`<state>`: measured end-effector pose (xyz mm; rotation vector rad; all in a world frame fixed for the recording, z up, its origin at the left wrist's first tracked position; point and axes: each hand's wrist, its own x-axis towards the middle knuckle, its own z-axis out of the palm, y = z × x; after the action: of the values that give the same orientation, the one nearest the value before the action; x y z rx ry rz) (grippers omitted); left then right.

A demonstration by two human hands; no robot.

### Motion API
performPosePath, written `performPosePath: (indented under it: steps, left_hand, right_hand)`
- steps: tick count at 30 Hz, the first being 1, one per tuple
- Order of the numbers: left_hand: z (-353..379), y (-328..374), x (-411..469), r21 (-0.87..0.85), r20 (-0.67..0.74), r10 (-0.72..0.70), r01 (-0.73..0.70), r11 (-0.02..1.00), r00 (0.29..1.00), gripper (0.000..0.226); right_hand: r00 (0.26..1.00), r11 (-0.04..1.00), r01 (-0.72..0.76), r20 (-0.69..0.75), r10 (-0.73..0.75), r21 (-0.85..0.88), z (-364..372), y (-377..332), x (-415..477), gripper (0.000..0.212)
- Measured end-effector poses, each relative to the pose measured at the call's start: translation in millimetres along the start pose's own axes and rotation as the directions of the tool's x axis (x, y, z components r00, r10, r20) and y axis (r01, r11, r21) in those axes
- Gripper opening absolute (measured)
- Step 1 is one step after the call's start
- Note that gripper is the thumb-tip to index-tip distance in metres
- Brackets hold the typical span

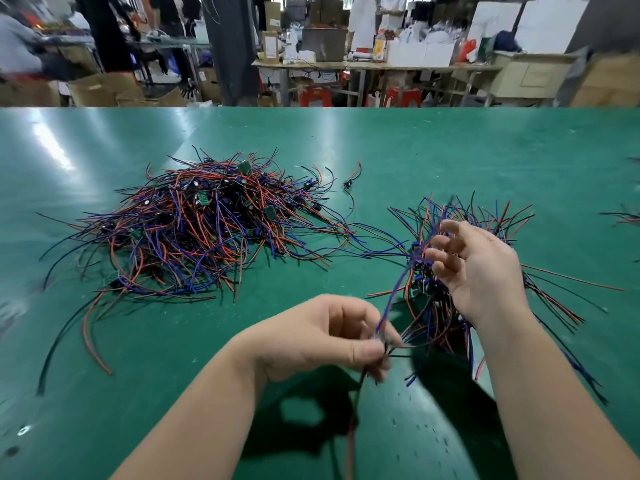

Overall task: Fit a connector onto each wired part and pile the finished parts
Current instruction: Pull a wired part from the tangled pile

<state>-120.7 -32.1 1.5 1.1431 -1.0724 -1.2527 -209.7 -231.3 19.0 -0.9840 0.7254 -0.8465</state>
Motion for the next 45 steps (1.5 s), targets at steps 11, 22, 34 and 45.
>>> performPosePath:
  steps: [11, 22, 34, 45]
  left_hand:
    - [-2, 4, 16, -0.190, -0.679, 0.272, -0.521, 0.832, 0.682, 0.036]
    - [7, -10, 19, 0.814, -0.422, 0.730, -0.131, 0.566, 0.537, 0.028]
    - [10, -7, 22, 0.039, -0.654, 0.078, -0.069, 0.997, 0.753, 0.017]
    - [12, -12, 21, 0.161, -0.518, -0.105, 0.217, 0.963, 0.849, 0.015]
  right_hand:
    - [0.613, 0.962, -0.085, 0.748, 0.255, -0.258, 19, 27, -31, 0.021]
    - [0.820, 0.986, -0.161, 0.552, 0.155, -0.038, 29, 27, -33, 0.008]
    - [0.856, 0.920, 0.171, 0.516, 0.040, -0.353, 26, 35, -31, 0.014]
    - [0.978, 0.984, -0.178, 0.105, 0.180, -0.031, 1, 4, -9, 0.022]
